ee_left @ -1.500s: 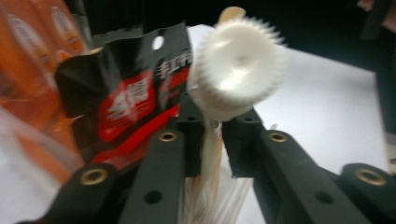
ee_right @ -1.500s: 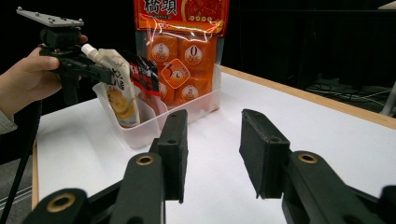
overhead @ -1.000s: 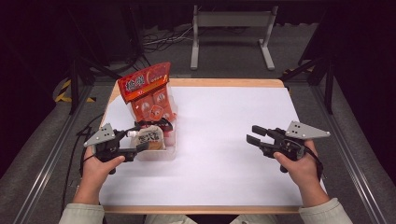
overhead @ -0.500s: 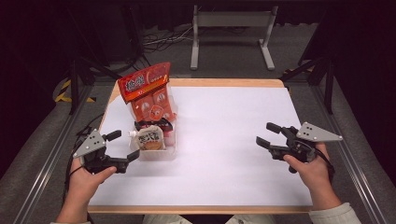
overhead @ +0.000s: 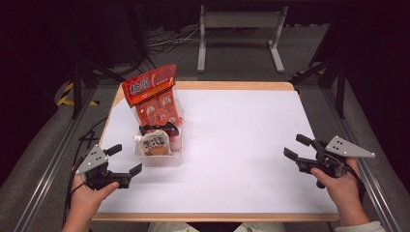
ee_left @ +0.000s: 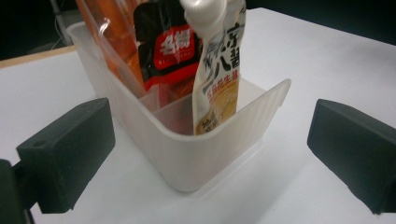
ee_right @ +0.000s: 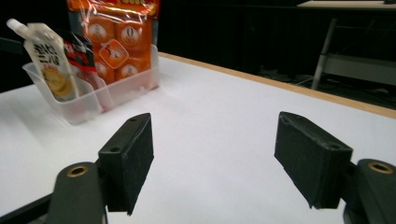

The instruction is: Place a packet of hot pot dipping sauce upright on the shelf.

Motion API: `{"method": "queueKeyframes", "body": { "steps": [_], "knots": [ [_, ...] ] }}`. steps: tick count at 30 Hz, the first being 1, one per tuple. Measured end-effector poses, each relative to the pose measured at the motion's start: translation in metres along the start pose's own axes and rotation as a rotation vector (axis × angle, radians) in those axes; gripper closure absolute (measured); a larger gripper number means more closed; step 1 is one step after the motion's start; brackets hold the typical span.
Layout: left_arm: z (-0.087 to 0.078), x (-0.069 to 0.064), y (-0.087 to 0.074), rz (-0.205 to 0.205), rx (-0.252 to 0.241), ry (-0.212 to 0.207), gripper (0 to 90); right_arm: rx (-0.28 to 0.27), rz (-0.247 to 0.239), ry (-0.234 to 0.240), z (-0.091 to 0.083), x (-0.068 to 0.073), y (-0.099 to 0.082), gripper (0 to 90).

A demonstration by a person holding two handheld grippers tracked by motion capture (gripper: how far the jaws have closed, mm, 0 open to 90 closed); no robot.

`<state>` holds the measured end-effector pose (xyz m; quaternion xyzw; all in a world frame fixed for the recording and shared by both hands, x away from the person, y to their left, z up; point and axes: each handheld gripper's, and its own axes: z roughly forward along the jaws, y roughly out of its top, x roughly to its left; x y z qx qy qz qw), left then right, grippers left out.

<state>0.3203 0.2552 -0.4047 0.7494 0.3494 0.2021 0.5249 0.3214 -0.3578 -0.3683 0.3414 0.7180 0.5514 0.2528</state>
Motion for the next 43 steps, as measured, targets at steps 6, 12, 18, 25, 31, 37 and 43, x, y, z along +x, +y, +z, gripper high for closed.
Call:
{"method": "queueKeyframes", "body": {
  "steps": [6, 12, 18, 25, 31, 37, 43],
  "knots": [
    [0.003, 0.001, -0.014, -0.018, 0.003, 0.022, 1.7, 0.033, 0.024, -0.04, -0.007, -0.006, -0.021, 27.8],
    [0.011, 0.002, -0.034, -0.057, 0.014, 0.022, 2.4, 0.051, 0.025, -0.064, -0.007, -0.009, -0.038, 27.3],
    [0.02, 0.002, -0.043, -0.055, 0.039, 0.026, 2.9, 0.084, 0.042, -0.083, -0.003, -0.01, -0.057, 27.2],
    [0.023, 0.003, -0.046, -0.039, 0.047, 0.034, 3.3, 0.122, 0.034, -0.092, 0.004, -0.006, -0.073, 27.8],
    [0.026, 0.002, -0.046, -0.03, 0.065, 0.039, 3.8, 0.131, 0.008, -0.093, 0.005, -0.004, -0.073, 27.2],
    [0.026, 0.002, -0.045, -0.031, 0.069, 0.044, 3.7, 0.141, 0.001, -0.093, 0.006, -0.003, -0.073, 26.8],
    [0.026, 0.002, -0.045, -0.037, 0.068, 0.046, 3.7, 0.131, 0.0, -0.101, 0.005, -0.003, -0.073, 26.8]
  ]
}}
